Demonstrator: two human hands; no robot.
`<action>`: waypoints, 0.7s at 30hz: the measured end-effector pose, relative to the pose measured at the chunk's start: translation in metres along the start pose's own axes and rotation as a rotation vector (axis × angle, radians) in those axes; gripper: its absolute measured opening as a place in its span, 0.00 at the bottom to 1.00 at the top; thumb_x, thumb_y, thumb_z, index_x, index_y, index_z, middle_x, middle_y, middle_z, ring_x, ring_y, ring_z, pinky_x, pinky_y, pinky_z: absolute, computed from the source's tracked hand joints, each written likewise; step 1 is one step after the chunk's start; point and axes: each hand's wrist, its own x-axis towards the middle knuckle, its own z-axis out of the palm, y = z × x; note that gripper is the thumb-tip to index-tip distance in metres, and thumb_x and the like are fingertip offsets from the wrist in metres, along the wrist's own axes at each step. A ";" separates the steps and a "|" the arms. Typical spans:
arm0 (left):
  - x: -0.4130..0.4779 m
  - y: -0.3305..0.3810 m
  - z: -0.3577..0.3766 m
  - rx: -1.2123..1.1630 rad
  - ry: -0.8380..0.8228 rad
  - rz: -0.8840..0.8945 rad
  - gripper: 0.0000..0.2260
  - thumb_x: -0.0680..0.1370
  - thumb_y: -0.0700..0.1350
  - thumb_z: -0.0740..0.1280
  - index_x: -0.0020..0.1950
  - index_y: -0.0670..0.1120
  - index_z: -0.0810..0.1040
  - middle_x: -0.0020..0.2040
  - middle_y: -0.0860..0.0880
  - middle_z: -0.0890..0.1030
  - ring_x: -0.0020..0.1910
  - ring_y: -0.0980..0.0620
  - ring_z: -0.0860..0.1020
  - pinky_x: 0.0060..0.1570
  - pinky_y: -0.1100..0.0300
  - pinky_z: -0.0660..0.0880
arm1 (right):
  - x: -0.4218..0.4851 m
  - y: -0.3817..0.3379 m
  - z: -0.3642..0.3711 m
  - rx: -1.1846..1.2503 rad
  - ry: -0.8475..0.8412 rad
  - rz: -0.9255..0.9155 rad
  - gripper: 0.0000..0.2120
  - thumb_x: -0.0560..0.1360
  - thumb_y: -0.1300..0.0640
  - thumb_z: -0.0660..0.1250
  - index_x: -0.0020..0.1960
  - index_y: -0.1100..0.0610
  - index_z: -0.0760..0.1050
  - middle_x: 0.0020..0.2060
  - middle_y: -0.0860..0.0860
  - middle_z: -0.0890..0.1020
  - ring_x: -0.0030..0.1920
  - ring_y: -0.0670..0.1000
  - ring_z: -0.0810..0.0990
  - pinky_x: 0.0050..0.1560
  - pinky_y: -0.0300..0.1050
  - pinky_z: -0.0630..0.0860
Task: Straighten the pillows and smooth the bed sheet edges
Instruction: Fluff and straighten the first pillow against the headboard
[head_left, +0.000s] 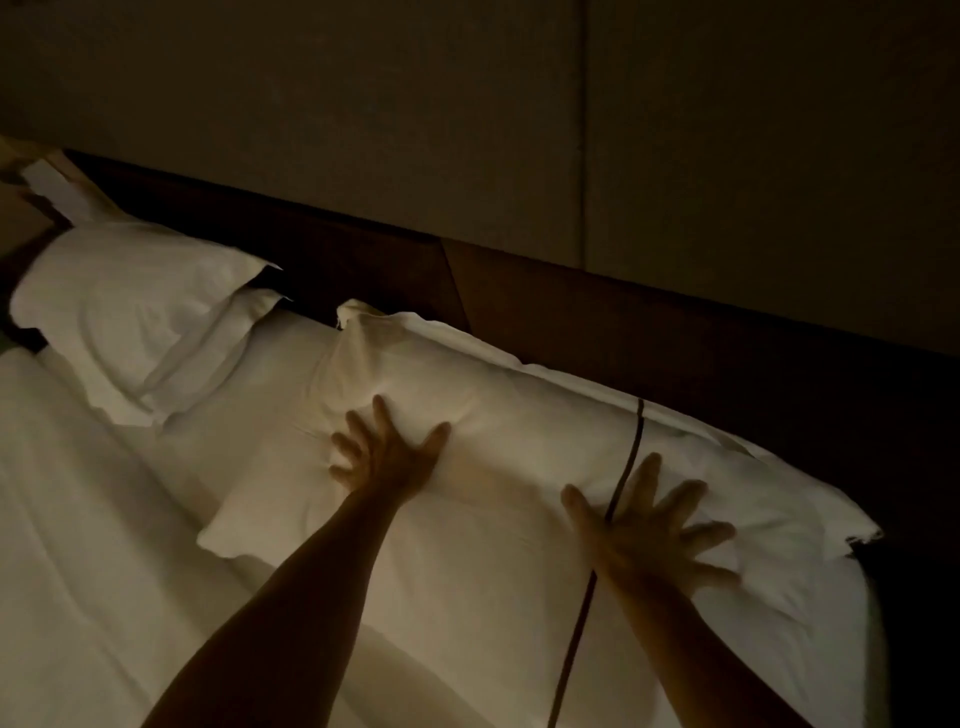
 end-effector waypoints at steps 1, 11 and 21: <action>0.005 -0.002 0.009 -0.017 0.003 -0.008 0.51 0.58 0.82 0.51 0.74 0.61 0.37 0.80 0.45 0.41 0.77 0.36 0.41 0.70 0.31 0.43 | 0.002 -0.004 0.005 -0.003 -0.007 0.006 0.56 0.57 0.15 0.37 0.77 0.42 0.31 0.79 0.58 0.41 0.75 0.75 0.44 0.64 0.83 0.53; 0.045 -0.001 0.070 -0.061 0.135 -0.047 0.44 0.66 0.77 0.51 0.69 0.46 0.61 0.69 0.39 0.66 0.68 0.36 0.65 0.66 0.37 0.61 | 0.023 -0.007 0.054 -0.105 0.307 -0.104 0.43 0.68 0.24 0.55 0.58 0.62 0.71 0.50 0.63 0.77 0.49 0.64 0.75 0.46 0.60 0.71; 0.048 -0.011 0.055 0.096 0.086 0.145 0.20 0.80 0.57 0.52 0.66 0.49 0.72 0.64 0.40 0.74 0.64 0.37 0.70 0.62 0.43 0.67 | 0.024 0.000 0.041 -0.059 0.280 -0.171 0.24 0.80 0.40 0.52 0.67 0.52 0.73 0.59 0.52 0.81 0.61 0.56 0.78 0.60 0.53 0.70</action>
